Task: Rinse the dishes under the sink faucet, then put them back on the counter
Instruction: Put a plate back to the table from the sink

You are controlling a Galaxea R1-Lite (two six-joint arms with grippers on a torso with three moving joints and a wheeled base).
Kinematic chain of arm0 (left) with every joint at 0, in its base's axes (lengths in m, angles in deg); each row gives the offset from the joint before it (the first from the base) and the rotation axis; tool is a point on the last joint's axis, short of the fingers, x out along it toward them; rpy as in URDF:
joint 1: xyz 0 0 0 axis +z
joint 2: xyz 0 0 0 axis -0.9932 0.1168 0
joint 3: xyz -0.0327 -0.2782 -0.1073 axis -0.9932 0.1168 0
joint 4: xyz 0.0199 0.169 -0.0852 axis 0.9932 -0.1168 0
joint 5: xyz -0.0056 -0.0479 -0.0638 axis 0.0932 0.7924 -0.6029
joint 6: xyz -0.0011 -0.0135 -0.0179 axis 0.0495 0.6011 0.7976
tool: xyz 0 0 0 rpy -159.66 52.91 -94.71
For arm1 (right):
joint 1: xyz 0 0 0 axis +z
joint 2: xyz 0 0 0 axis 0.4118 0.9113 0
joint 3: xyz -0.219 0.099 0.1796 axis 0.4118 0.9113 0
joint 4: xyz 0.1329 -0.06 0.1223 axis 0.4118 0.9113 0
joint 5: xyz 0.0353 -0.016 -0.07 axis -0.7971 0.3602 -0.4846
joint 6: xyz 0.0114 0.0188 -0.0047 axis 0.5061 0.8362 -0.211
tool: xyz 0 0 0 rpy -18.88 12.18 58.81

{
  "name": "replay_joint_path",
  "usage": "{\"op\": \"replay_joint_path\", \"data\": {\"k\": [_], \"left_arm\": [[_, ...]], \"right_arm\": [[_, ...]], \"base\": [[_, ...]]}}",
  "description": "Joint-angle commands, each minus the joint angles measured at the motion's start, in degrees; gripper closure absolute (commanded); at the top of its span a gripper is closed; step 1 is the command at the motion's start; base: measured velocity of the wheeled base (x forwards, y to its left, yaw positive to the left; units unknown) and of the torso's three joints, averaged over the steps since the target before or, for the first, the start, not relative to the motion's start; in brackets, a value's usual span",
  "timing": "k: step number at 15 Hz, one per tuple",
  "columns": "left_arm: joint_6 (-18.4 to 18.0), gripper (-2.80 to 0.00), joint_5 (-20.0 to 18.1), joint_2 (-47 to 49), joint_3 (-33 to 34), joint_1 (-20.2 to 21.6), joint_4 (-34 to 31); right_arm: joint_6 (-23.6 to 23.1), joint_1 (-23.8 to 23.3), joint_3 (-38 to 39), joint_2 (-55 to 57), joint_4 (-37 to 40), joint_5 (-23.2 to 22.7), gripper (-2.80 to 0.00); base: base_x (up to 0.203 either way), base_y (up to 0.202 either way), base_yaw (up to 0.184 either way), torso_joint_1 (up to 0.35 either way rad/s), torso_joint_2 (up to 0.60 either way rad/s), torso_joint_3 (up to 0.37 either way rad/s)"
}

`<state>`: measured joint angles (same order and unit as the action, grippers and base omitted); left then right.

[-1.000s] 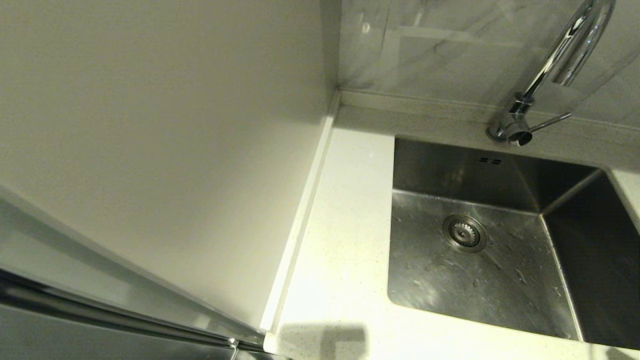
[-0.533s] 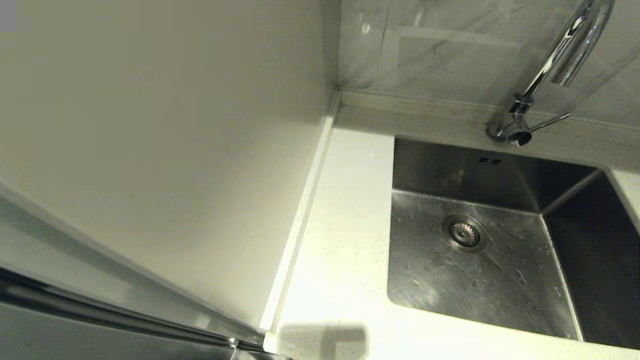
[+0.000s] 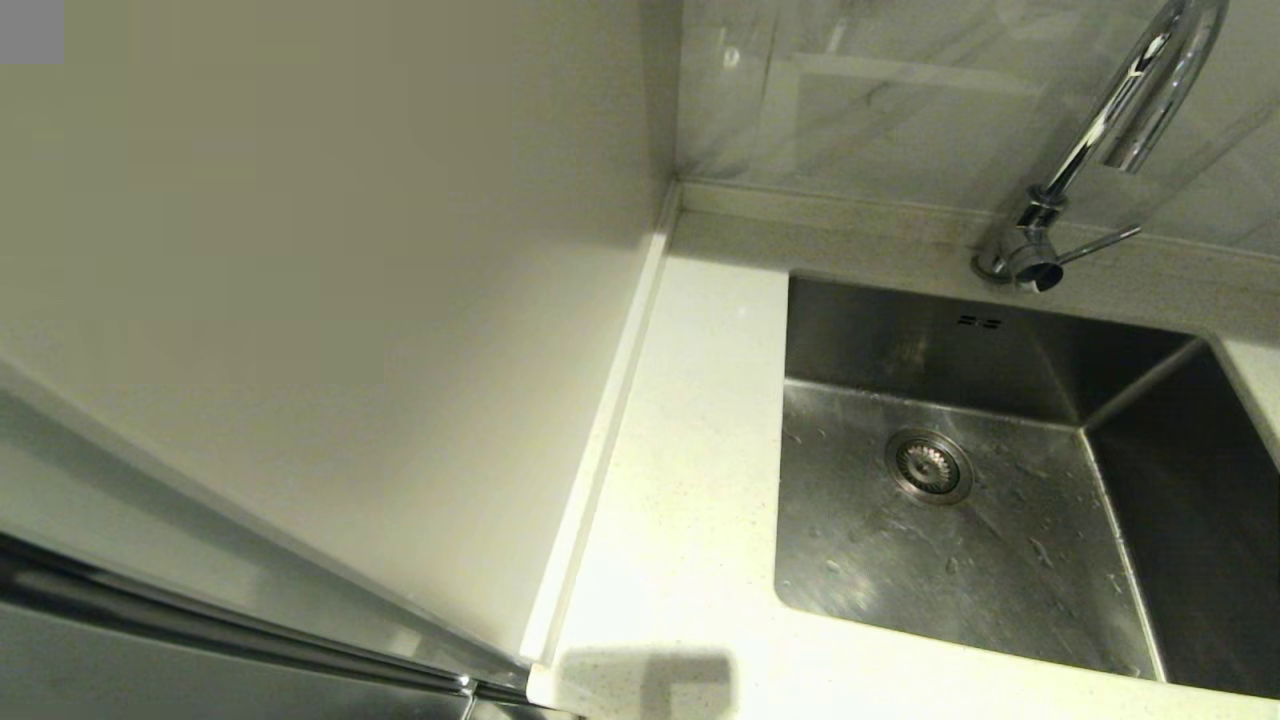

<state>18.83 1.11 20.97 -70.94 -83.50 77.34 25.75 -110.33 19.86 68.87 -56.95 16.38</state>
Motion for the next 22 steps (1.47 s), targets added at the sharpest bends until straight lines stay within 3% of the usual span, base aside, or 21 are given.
{"op": "replay_joint_path", "data": {"k": [1,8,13,15,17,18,22], "left_arm": [[0.0,0.0,0.0,0.0,0.2,0.0,0.0],[0.0,0.0,0.0,0.0,0.2,0.0,0.0],[0.0,0.0,0.0,0.0,0.1,0.0,0.0],[0.0,0.0,0.0,0.0,0.2,0.0,0.0],[0.0,0.0,0.0,0.0,0.2,-0.1,0.0],[0.0,0.0,0.0,0.0,0.2,0.0,0.0],[0.0,0.0,0.0,0.0,0.2,0.0,0.0]], "right_arm": [[-0.3,0.0,-0.1,-0.1,0.1,-0.5,-2.8],[-0.2,0.0,-1.7,-6.9,0.1,-0.5,-2.8],[4.0,0.3,-4.9,-26.3,0.2,-2.5,-2.8],[7.8,3.8,-6.5,-35.0,0.3,-4.2,-2.8],[13.3,13.6,-10.0,-38.5,0.3,-4.7,-2.8],[16.3,18.0,-12.9,-39.0,0.3,-4.3,0.0],[30.7,34.0,-30.8,-36.1,0.4,1.9,0.0]], "base": [[0.0,0.0,0.0,0.0,0.0,0.0],[0.0,0.0,0.0,0.0,0.0,0.0],[0.0,0.0,0.0,0.0,0.0,0.0],[0.0,0.0,0.0,0.0,0.0,0.0],[0.0,0.0,0.0,0.0,0.0,0.0],[0.0,0.0,0.0,0.0,0.0,0.0],[0.0,0.0,0.0,0.0,0.0,0.0]]}}
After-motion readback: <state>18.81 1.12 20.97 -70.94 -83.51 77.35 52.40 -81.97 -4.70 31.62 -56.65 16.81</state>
